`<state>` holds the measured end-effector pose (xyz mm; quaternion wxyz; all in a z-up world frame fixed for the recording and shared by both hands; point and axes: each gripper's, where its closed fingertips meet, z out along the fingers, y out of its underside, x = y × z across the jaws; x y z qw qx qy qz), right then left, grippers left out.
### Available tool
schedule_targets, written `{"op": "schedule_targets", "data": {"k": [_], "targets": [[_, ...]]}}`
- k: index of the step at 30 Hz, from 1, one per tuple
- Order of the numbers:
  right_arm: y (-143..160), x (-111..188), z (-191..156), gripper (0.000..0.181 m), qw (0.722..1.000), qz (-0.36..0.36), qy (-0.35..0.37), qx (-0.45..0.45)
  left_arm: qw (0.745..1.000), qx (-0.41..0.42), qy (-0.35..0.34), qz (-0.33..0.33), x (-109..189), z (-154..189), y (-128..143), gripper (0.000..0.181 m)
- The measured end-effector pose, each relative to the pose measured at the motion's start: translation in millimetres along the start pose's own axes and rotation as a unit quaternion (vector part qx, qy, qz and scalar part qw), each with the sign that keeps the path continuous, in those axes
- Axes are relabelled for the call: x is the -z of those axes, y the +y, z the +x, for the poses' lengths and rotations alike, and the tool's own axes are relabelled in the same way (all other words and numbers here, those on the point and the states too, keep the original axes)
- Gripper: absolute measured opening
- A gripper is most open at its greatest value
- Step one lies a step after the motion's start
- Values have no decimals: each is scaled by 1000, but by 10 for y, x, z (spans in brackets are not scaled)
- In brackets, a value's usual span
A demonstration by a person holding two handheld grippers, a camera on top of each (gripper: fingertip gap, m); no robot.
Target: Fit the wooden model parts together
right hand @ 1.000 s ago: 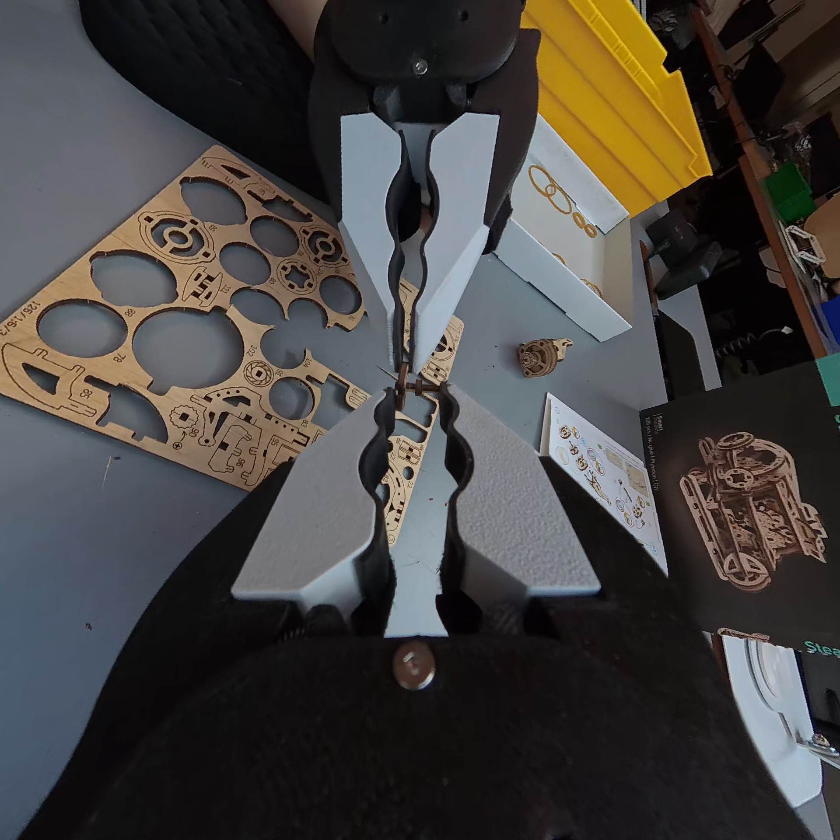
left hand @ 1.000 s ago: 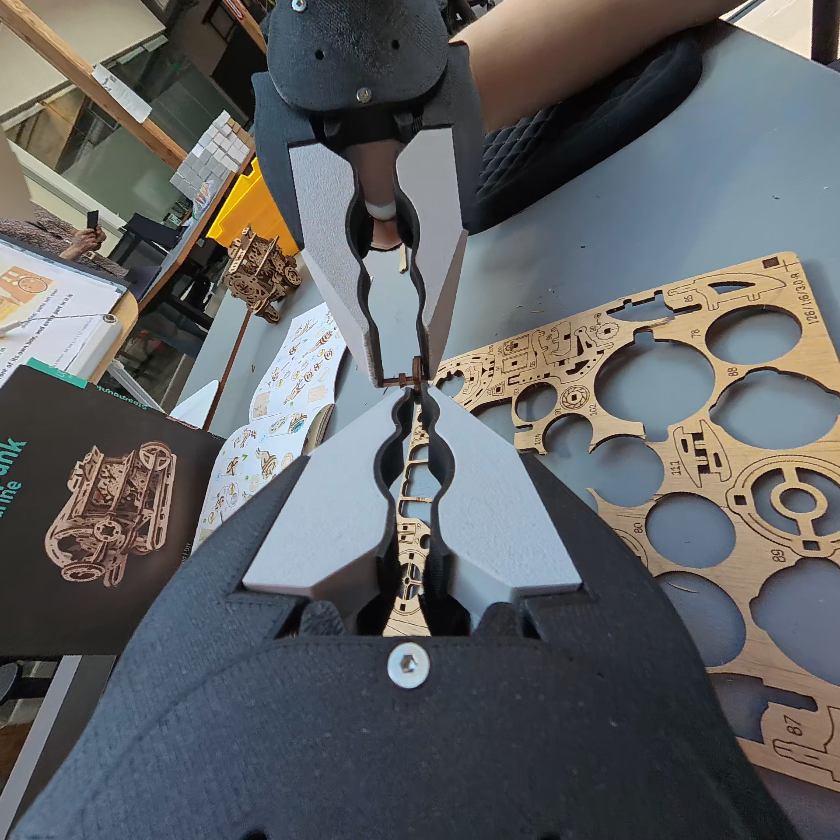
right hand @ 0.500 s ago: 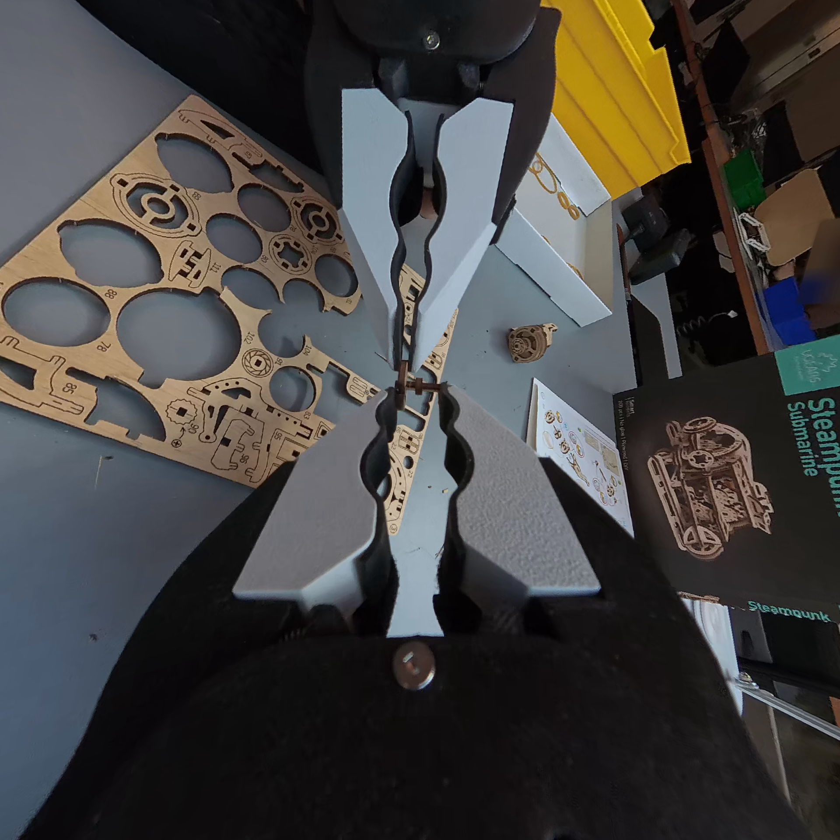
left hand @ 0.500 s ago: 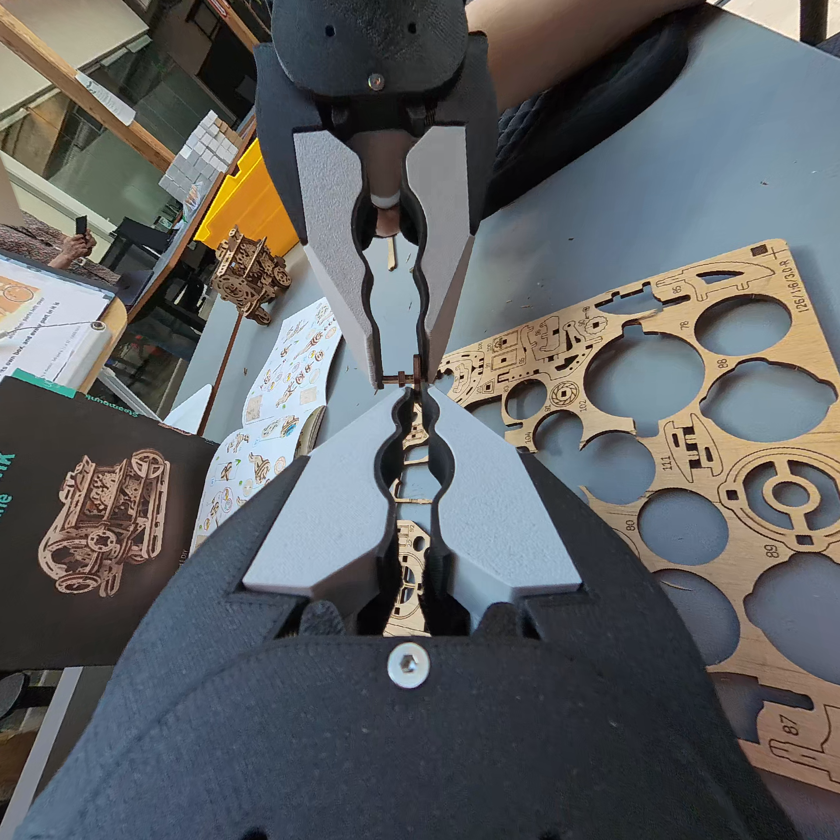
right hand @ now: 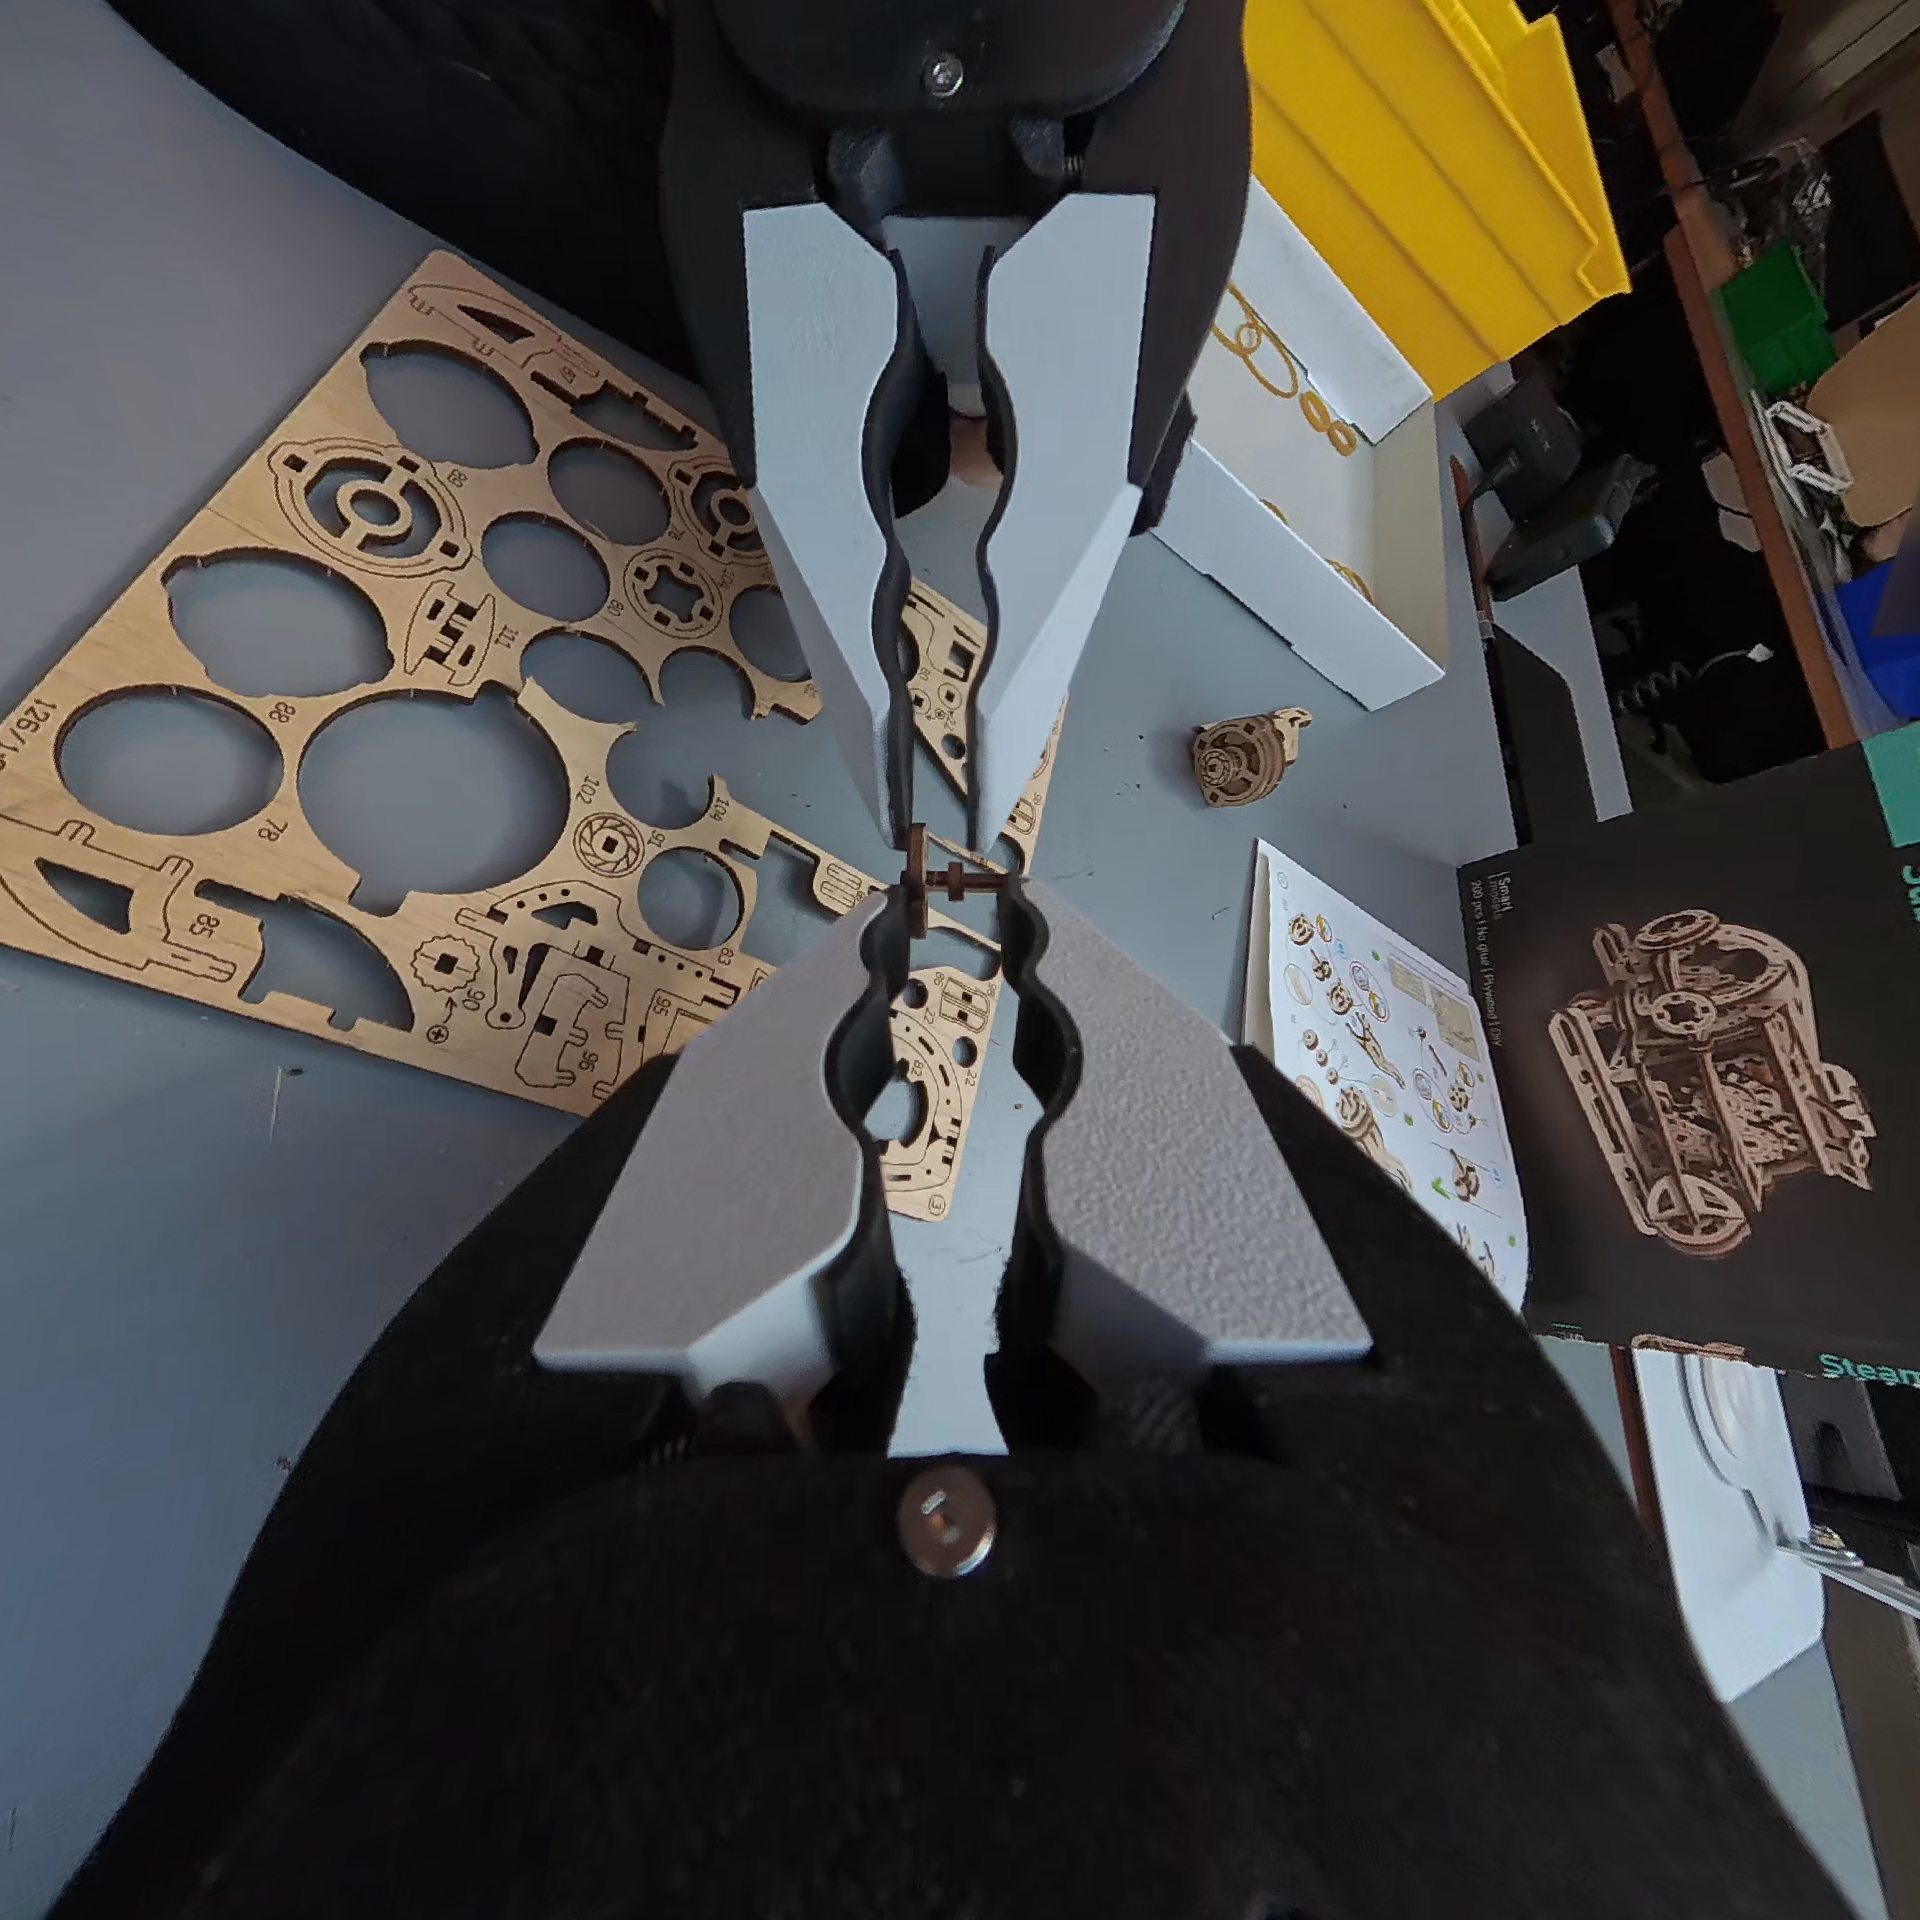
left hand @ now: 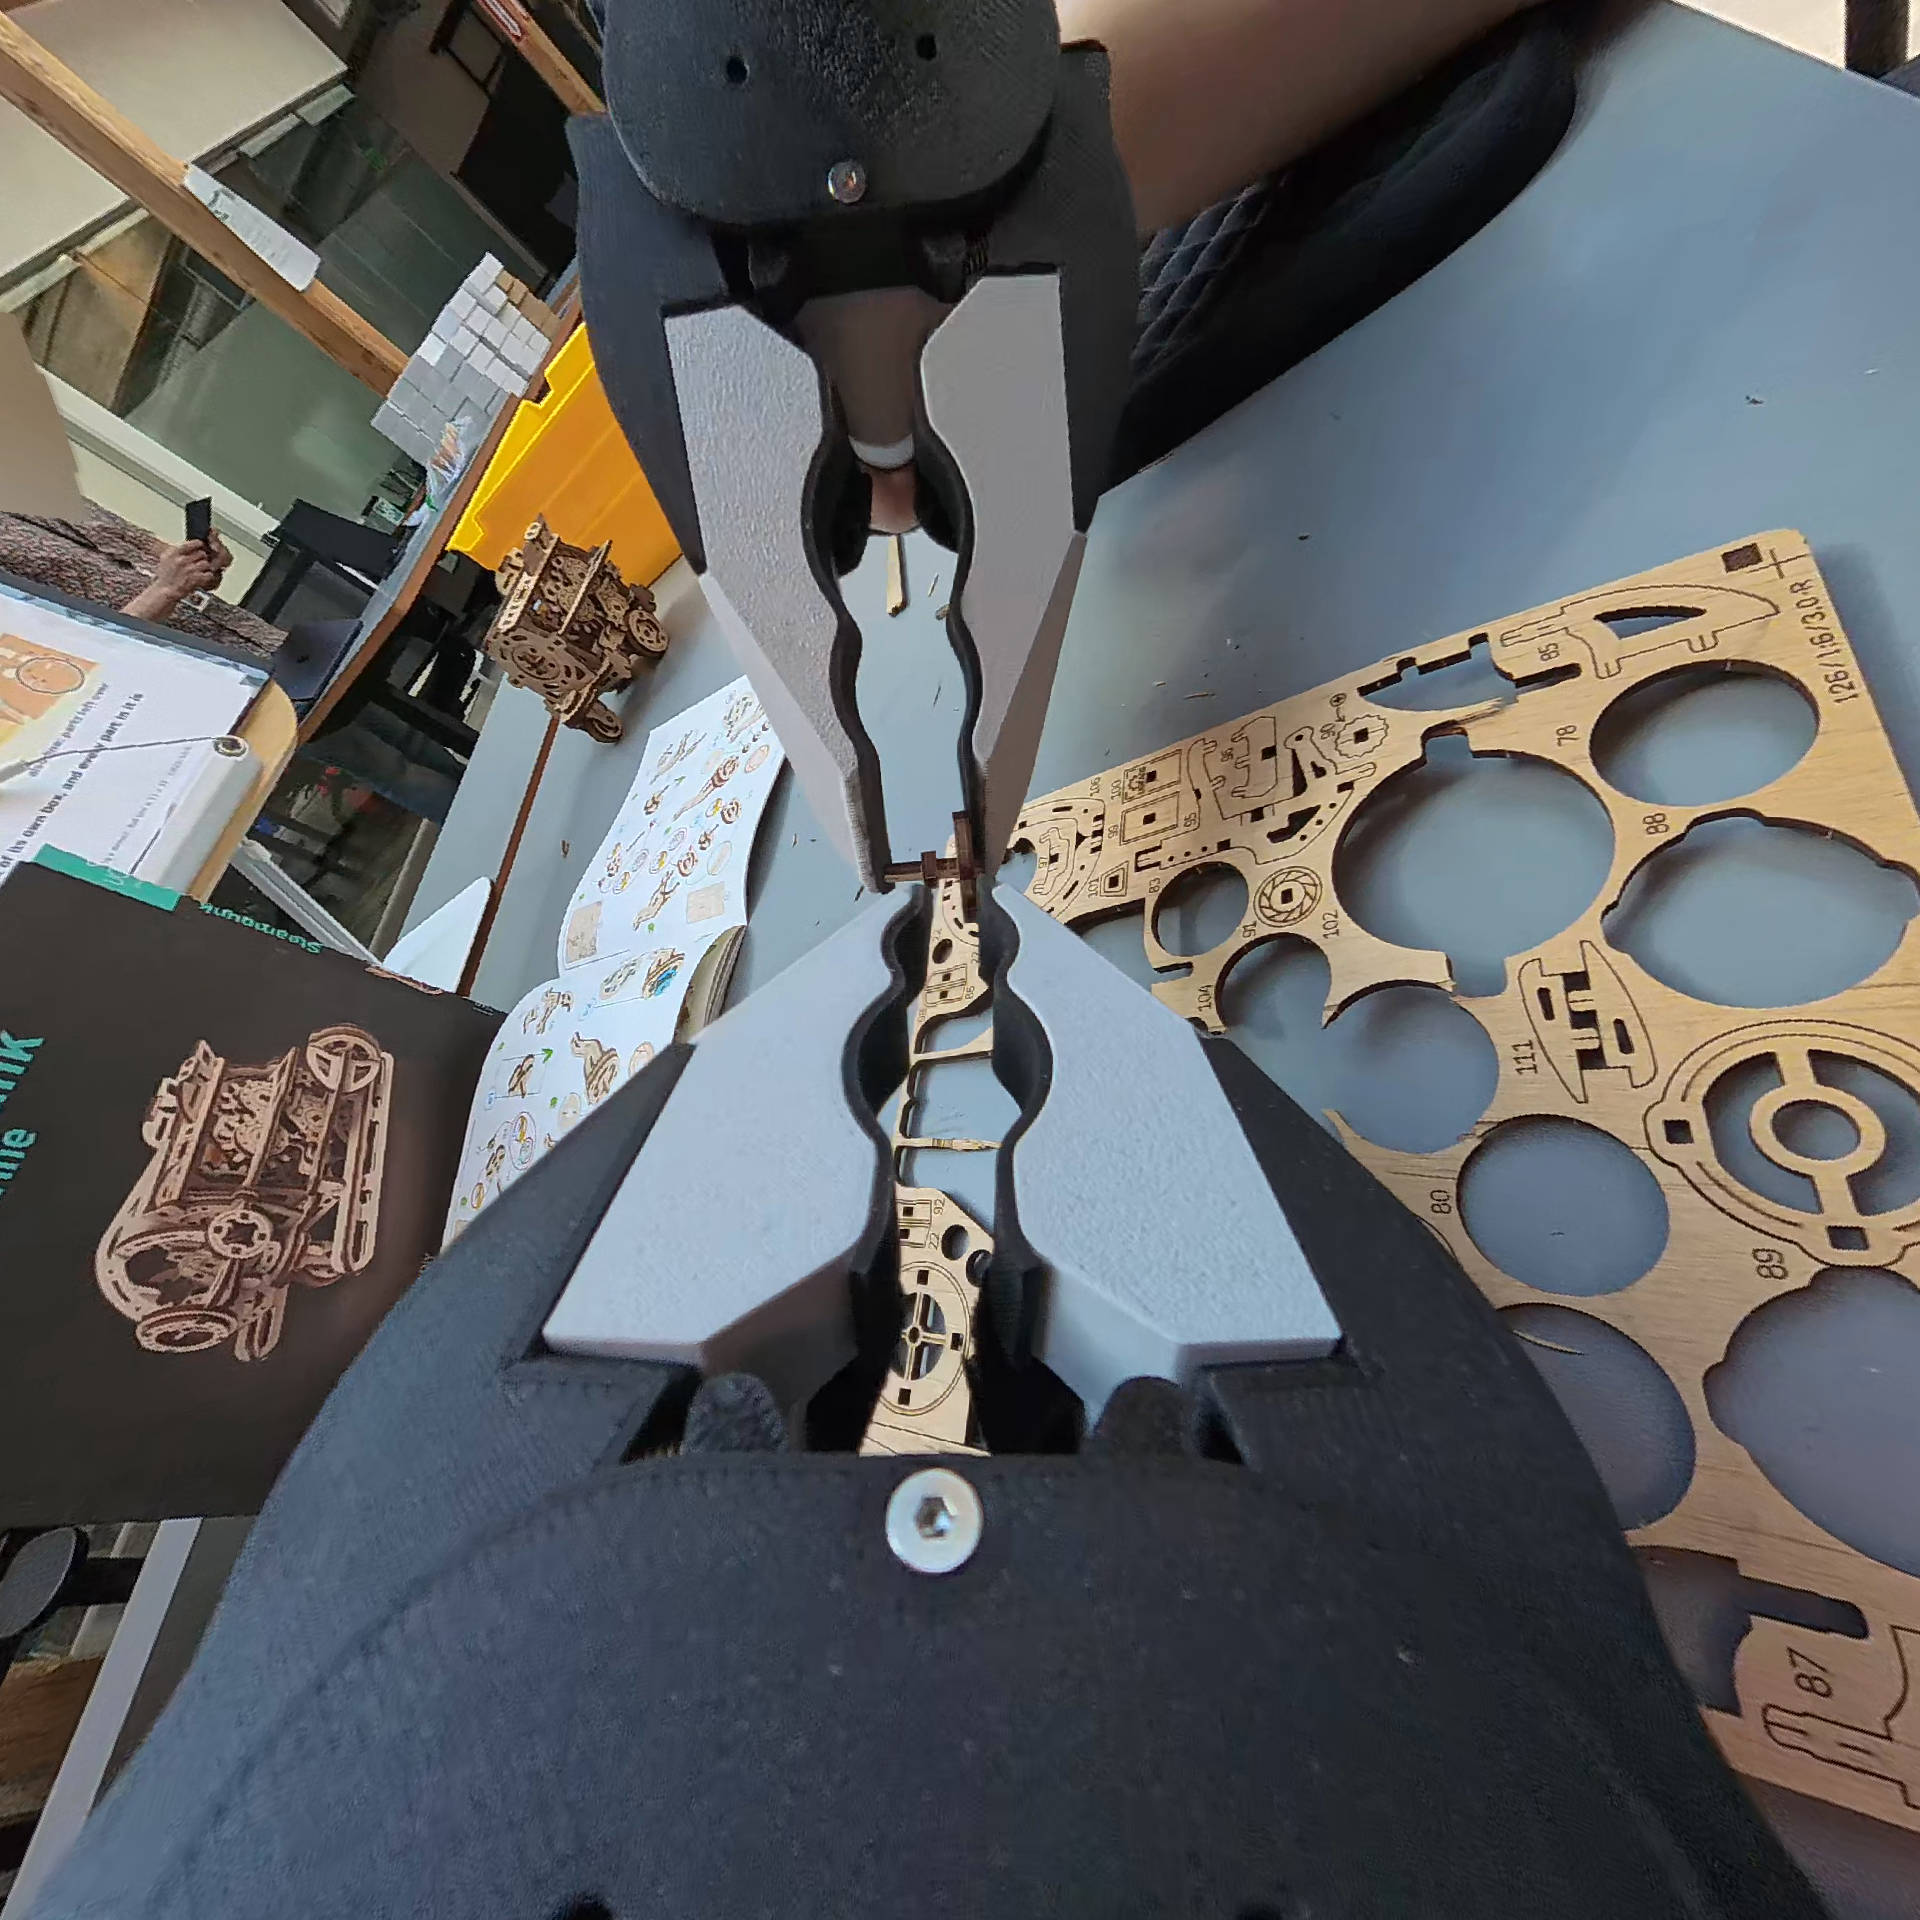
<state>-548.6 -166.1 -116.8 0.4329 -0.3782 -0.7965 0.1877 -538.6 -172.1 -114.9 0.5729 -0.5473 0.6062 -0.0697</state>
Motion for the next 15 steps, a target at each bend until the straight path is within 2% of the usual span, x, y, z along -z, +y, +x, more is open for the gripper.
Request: {"op": "schedule_targets", "data": {"k": [3,12,15], "targets": [[-40,19,-6,16,1000,22,-8,-12,1000,27,-8,4,5,-57,-12,19],[-99,22,-157,16,998,45,-47,0,997,53,41,26,11,66,-54,25],[-103,21,-189,16,997,48,-56,-2,996,55,57,30,12,121,-59,22]]}}
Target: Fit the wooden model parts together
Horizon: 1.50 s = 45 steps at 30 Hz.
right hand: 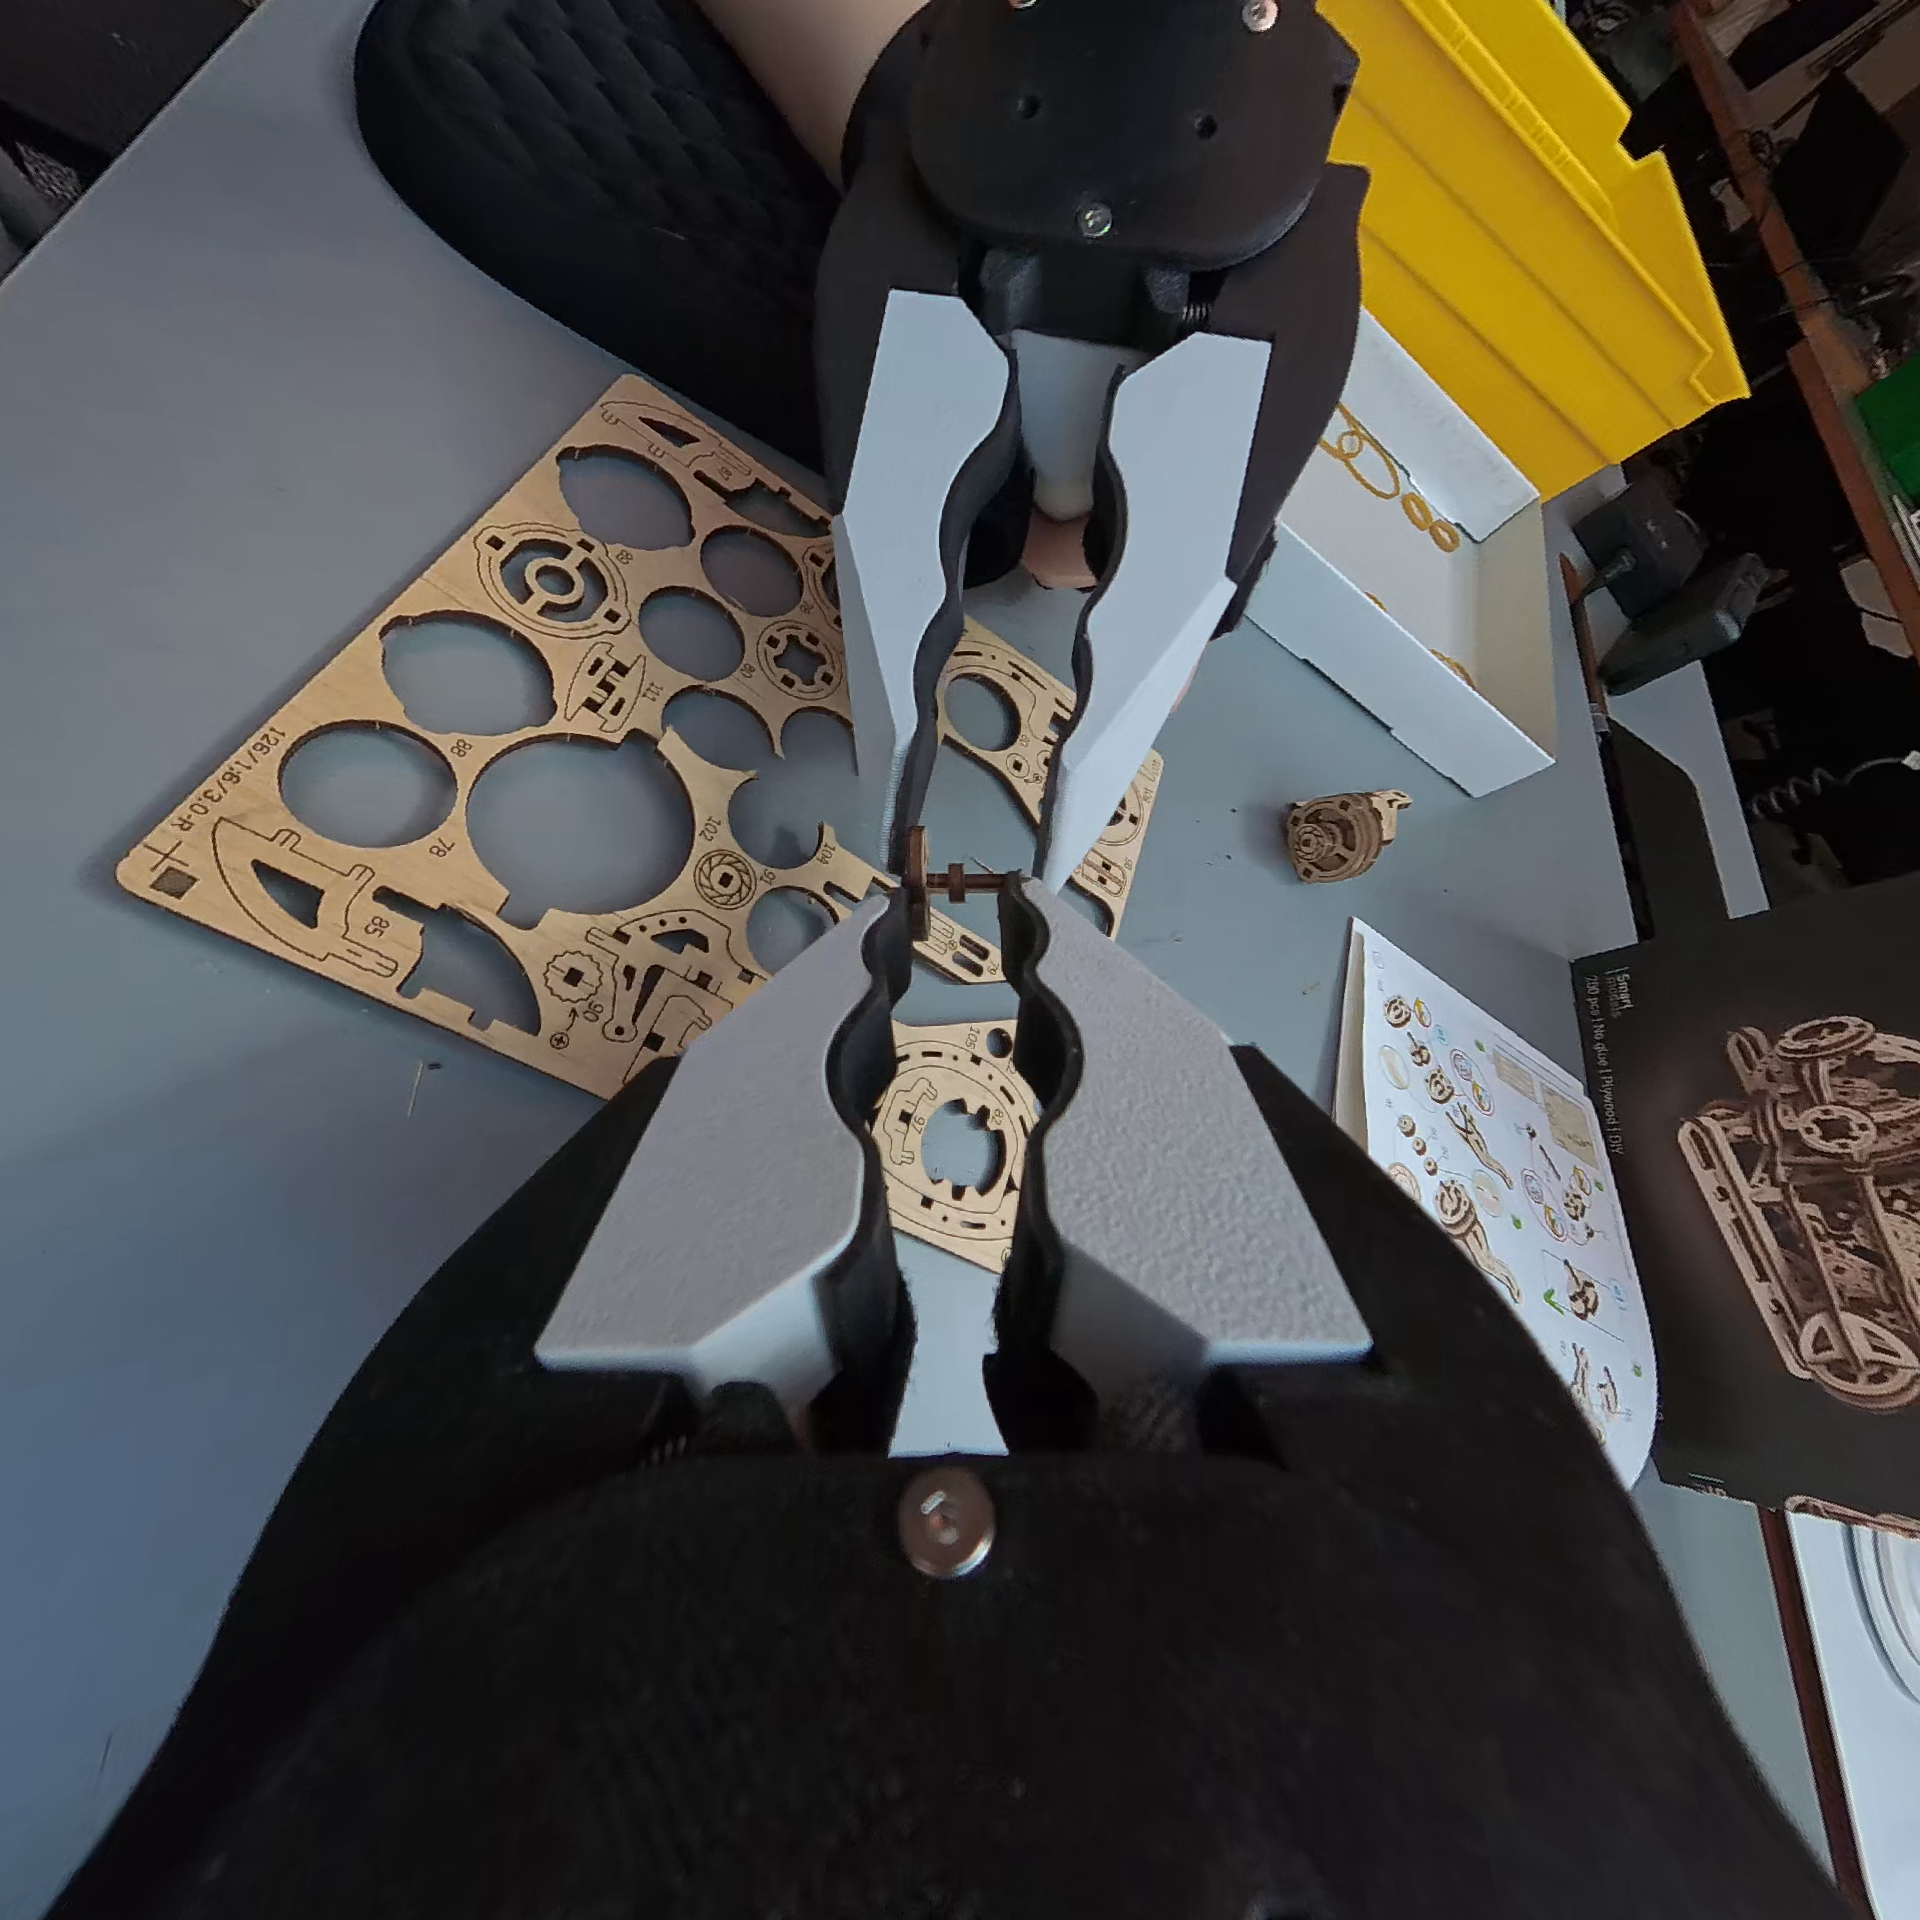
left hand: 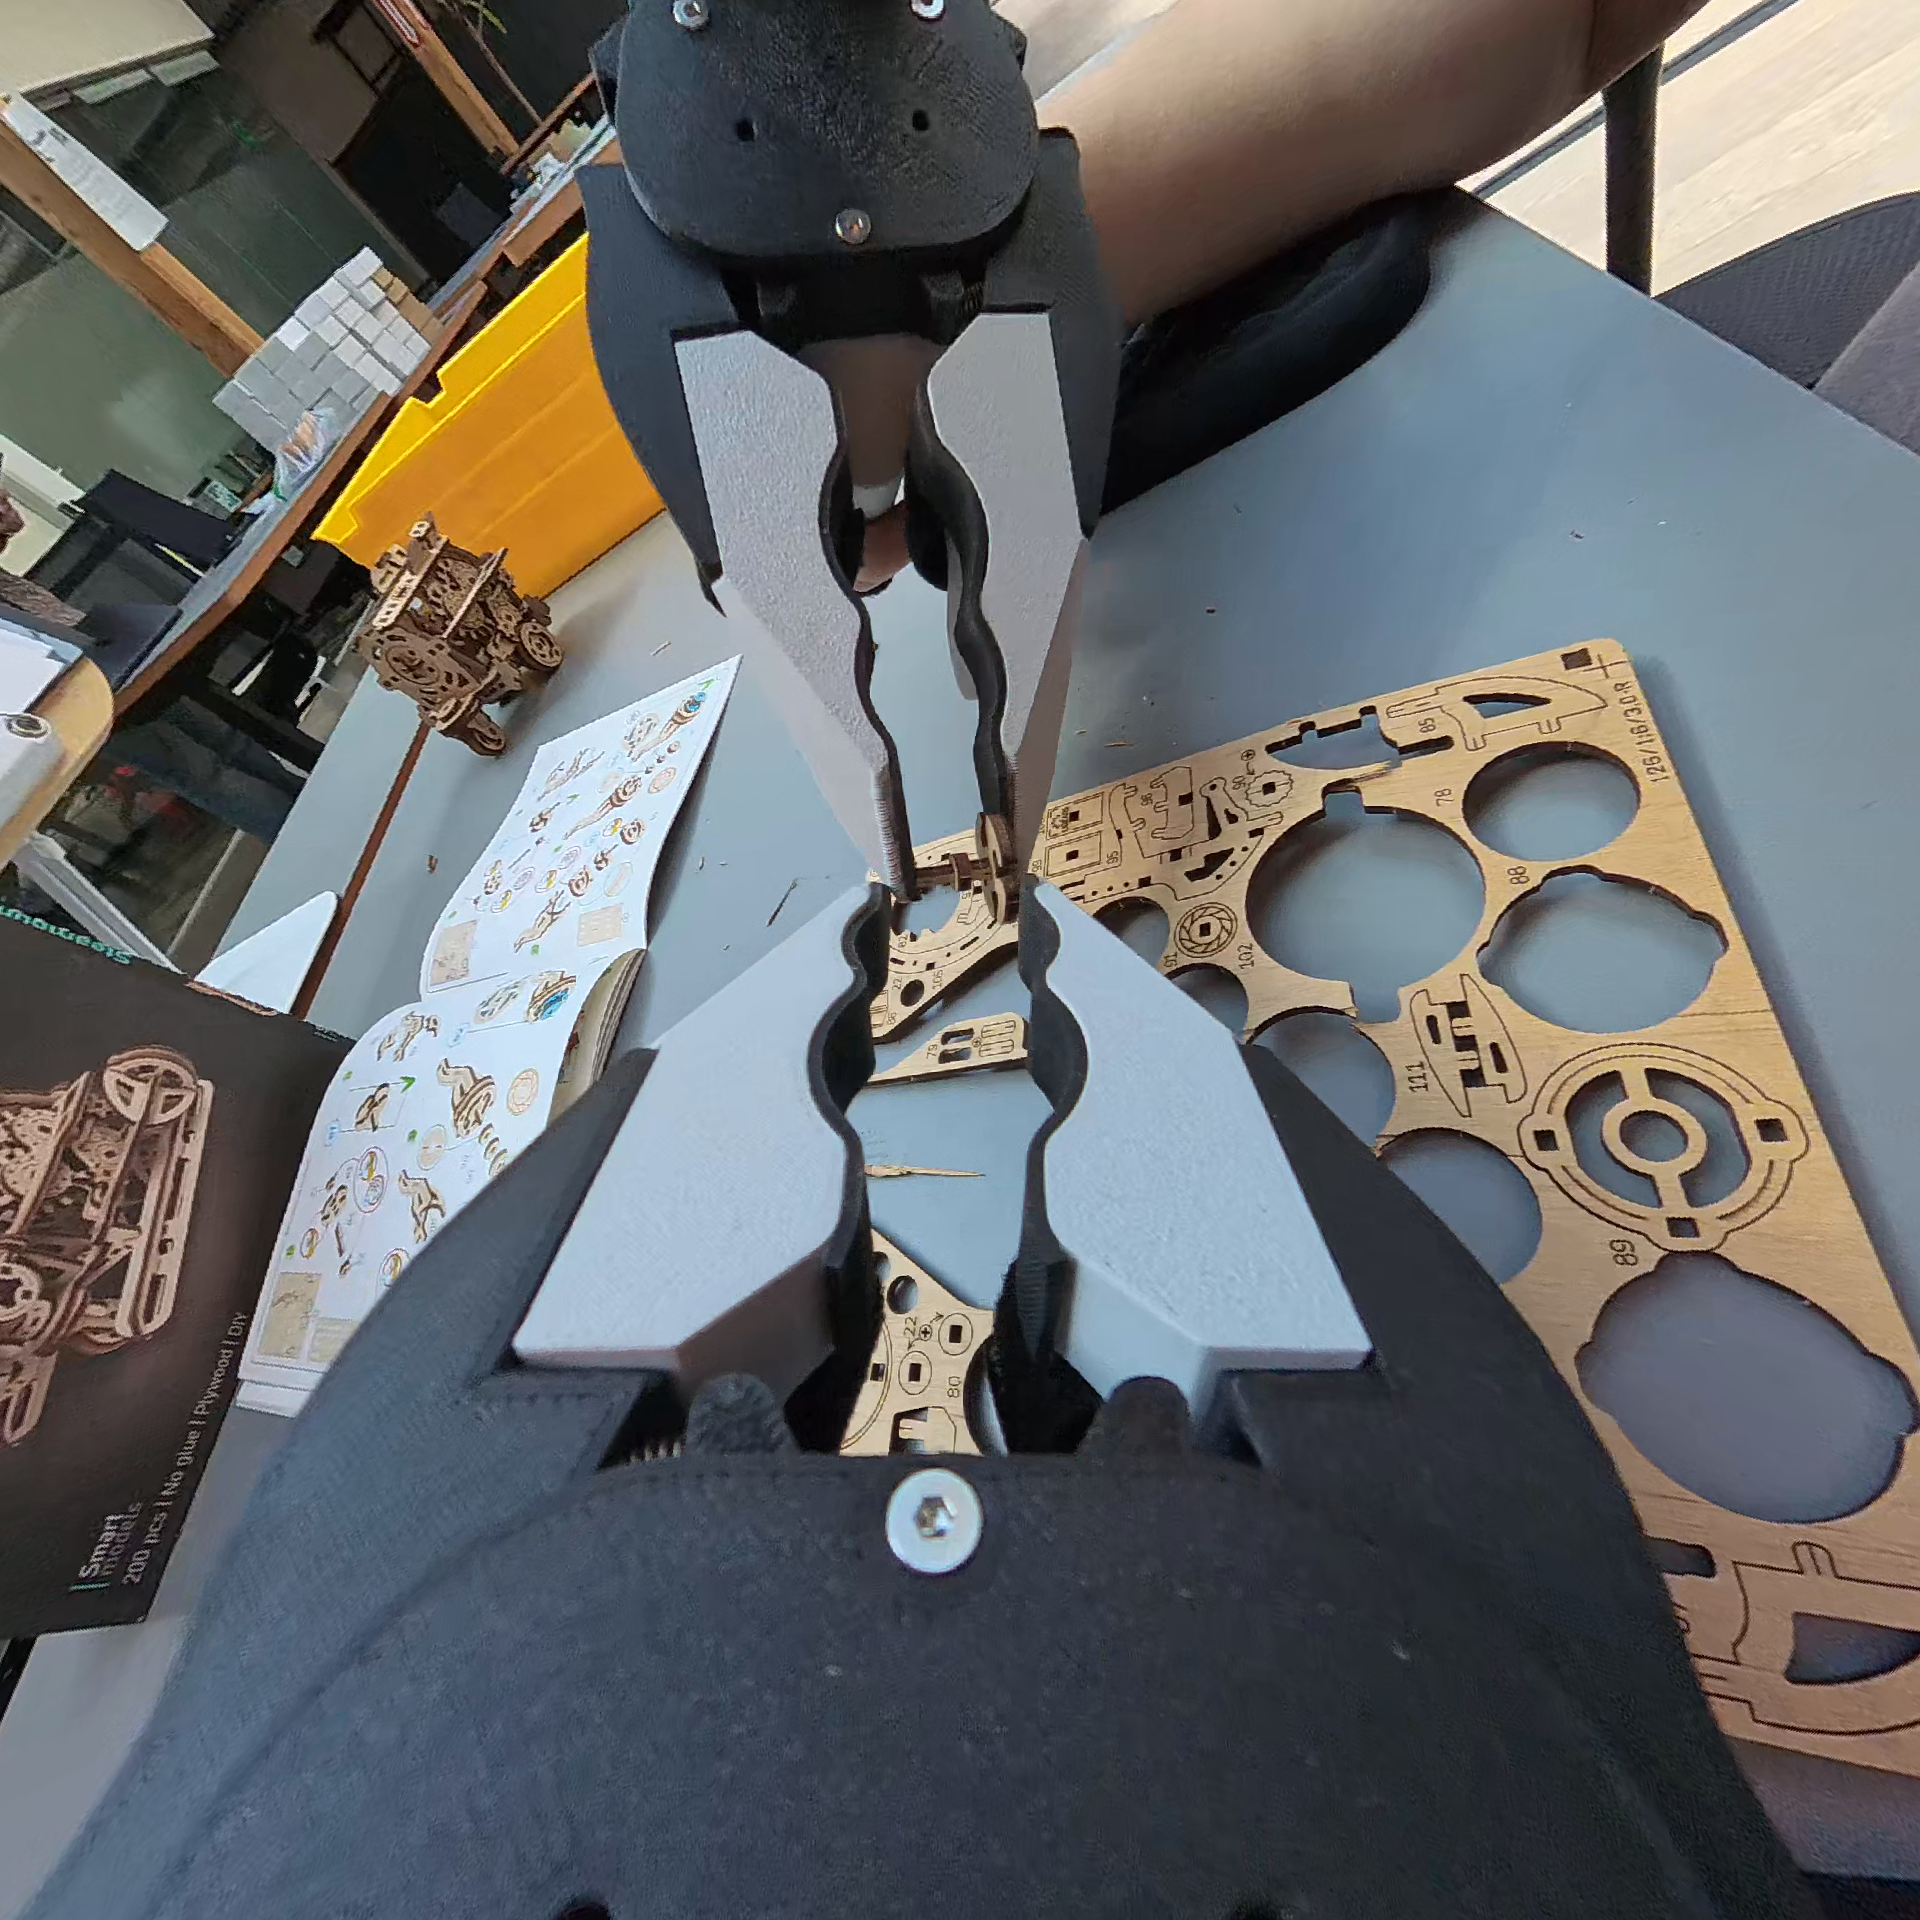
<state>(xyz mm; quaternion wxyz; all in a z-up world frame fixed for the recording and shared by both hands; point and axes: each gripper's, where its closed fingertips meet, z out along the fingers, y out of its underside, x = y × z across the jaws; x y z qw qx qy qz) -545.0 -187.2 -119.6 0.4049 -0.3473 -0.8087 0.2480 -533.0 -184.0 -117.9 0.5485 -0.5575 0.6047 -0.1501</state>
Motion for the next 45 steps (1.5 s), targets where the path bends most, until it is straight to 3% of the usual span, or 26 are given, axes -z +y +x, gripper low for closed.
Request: {"op": "schedule_targets", "data": {"k": [25,33,45], "targets": [[51,-38,-76,15,999,-22,-21,13,999,-44,9,-20,-37,95,60,22],[52,-59,-124,18,999,-16,-38,0,998,-12,45,-31,-32,129,94,19],[26,-38,-87,18,999,-11,-35,-8,999,-8,36,-21,-18,92,64,19]]}}
